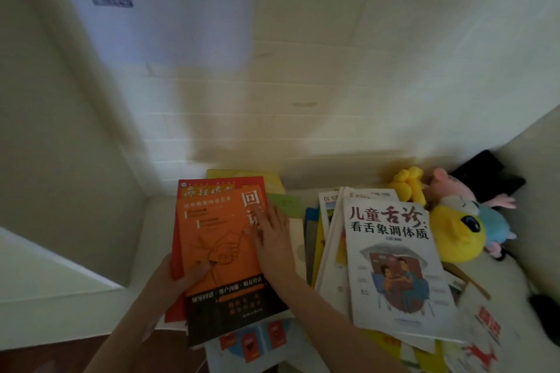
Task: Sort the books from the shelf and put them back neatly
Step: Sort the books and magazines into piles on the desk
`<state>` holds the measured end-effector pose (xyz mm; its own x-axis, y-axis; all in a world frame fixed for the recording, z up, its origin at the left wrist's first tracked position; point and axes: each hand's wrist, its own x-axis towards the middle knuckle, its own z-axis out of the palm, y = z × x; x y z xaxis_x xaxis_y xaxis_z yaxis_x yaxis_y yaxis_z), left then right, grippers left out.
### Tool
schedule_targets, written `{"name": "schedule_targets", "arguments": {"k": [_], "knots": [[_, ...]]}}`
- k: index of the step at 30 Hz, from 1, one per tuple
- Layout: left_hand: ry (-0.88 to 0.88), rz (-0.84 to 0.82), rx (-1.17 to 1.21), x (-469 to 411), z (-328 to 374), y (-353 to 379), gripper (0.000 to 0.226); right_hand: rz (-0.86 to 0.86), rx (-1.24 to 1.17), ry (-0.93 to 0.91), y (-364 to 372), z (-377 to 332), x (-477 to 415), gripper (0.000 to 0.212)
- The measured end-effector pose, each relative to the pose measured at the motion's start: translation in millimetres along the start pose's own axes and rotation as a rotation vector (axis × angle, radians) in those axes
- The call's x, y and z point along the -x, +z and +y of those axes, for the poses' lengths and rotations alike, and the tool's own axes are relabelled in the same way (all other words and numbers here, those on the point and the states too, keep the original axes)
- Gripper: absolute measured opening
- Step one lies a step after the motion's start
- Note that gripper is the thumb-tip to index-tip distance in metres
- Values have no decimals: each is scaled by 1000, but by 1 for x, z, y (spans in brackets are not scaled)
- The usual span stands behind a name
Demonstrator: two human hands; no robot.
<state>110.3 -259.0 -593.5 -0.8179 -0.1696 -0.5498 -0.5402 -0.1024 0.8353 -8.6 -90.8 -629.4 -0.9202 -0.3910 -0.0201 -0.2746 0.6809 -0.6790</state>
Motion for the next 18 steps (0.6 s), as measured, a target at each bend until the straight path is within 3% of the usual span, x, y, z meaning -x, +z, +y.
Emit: {"name": "schedule_targets", "arguments": {"k": [3, 8, 12, 14, 16, 18], "knots": [[-5, 107, 65, 2, -2, 5, 80, 79, -32, 72, 14, -13, 4, 50], [-32, 129, 127, 6, -3, 2, 40, 18, -134, 155, 10, -20, 4, 55], [9, 200, 88, 12, 2, -12, 24, 89, -160, 457, -26, 15, -2, 79], [-4, 245, 108, 15, 2, -20, 17, 23, -282, 615, -39, 27, -5, 91], [-7, 266, 101, 17, 0, -25, 15, -6, -380, 678, -43, 27, -5, 89], [-5, 267, 94, 18, 0, -26, 14, 20, -315, 657, -48, 25, -5, 78]]}}
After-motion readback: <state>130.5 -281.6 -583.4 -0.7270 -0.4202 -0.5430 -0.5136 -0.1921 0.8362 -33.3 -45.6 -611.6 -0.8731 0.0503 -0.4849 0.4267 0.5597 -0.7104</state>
